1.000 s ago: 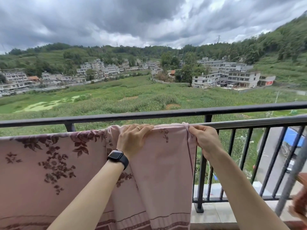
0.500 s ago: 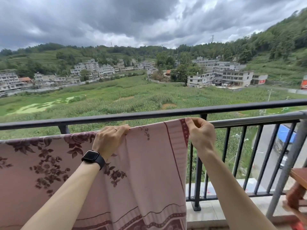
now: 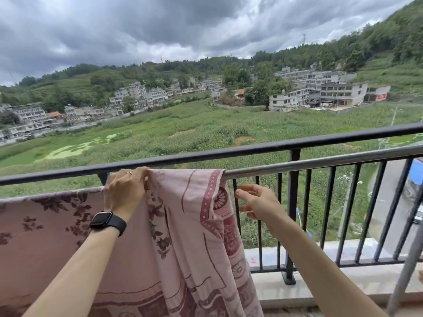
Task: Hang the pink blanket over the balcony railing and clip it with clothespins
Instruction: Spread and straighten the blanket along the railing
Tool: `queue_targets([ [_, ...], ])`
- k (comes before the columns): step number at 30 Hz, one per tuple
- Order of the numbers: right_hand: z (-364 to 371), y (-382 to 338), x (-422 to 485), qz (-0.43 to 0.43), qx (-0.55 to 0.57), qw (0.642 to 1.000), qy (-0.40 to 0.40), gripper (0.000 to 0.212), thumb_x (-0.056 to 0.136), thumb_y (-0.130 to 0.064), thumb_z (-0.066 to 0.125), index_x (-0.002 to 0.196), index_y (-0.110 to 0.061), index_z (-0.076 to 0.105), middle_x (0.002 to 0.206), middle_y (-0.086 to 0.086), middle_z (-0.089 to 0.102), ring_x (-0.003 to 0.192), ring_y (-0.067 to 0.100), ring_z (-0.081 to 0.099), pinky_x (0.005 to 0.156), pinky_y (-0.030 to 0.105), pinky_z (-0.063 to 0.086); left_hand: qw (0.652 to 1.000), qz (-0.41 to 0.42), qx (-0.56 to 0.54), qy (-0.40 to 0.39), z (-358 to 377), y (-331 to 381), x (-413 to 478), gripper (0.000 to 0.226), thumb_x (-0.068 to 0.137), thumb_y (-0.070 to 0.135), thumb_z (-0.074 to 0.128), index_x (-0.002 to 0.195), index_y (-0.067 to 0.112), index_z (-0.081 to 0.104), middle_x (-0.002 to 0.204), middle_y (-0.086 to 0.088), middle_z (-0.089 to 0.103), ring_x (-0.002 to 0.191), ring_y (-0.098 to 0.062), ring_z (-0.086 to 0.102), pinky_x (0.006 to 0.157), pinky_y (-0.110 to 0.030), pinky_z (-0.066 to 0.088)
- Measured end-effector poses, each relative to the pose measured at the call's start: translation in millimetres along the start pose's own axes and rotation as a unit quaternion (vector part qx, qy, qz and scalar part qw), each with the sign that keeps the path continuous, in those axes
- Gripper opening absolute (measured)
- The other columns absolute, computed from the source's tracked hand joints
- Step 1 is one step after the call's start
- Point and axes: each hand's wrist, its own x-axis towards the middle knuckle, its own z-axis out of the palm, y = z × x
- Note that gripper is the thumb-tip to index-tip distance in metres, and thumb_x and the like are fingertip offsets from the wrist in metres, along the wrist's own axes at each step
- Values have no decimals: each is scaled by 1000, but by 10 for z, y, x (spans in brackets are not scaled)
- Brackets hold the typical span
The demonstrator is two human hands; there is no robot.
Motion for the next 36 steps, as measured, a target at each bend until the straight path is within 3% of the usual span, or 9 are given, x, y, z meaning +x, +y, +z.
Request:
queue_targets([
  [4, 197, -82, -59, -47, 42, 998, -11, 25, 91, -33, 69, 113, -23, 63, 107, -1, 72, 92, 14, 71, 74, 30, 56, 993, -92, -45, -60, -206, 338, 6, 24, 97, 25, 50, 112, 18, 67, 90, -16, 71, 94, -36, 64, 83, -47, 50],
  [7, 297, -267, -75, -97, 31, 995, -14, 14, 92, -22, 69, 106, -24, 66, 97, -8, 72, 88, 6, 70, 72, 23, 58, 993, 12, -119, -13, -508, 901, -125, 27, 93, 42, 56, 108, 20, 59, 99, -6, 67, 97, -28, 61, 89, -46, 44],
  [11, 195, -447, 6, -82, 57, 993, -60, 24, 96, -16, 63, 118, -10, 67, 106, 7, 75, 97, 22, 73, 87, 39, 59, 983, 123, 29, -132, -651, 1547, -412, 80, 75, 90, 32, 100, 19, 59, 100, -4, 66, 98, -26, 60, 83, -45, 45],
  [15, 113, -566, -66, -150, -42, 973, -170, 37, 97, -8, 53, 127, -25, 67, 124, 3, 68, 102, 18, 69, 82, 24, 57, 986, 4, -31, -165, -724, 1587, -323, 42, 91, 58, 43, 100, 19, 56, 98, -3, 65, 97, -26, 59, 80, -40, 48],
  [19, 42, -579, 33, -266, -475, 839, 22, 47, 95, -36, 60, 141, -32, 50, 139, -3, 52, 115, 16, 55, 95, 35, 46, 948, -126, -221, -190, -962, 1103, -183, 14, 94, 30, 50, 94, 18, 57, 81, 0, 66, 76, -22, 64, 66, -35, 50],
  [22, 80, -744, 166, -201, -473, 854, -75, 39, 95, -38, 60, 131, -25, 55, 113, -5, 69, 91, 14, 68, 81, 34, 57, 862, -288, -369, -194, -1069, 682, -172, 21, 98, 31, 47, 101, 13, 58, 95, -8, 68, 83, -23, 66, 70, -38, 55],
  [26, 298, -889, 272, -198, -454, 842, -213, 31, 86, -55, 67, 103, -30, 74, 98, -11, 73, 89, 9, 67, 79, 29, 56, 821, -335, -426, -179, -1137, 400, -203, 22, 97, 32, 52, 104, 12, 58, 100, -14, 70, 94, -31, 67, 83, -49, 57],
  [32, 677, -998, 520, -279, -336, 885, -159, 16, 93, -32, 67, 92, -17, 72, 94, 0, 73, 77, 20, 71, 68, 35, 59, 916, -237, -287, -148, -1244, 215, 53, 13, 106, 21, 36, 110, 13, 45, 87, -1, 53, 69, -12, 51, 51, -20, 40],
  [36, 1213, -1124, 743, -359, -363, 856, -78, 19, 100, -21, 56, 106, -5, 65, 105, 11, 65, 89, 24, 63, 77, 33, 52, 985, -98, -115, -79, -1117, -196, 233, 16, 101, -1, 33, 112, 2, 44, 68, 0, 50, 45, -7, 39, 38, -14, 28],
])
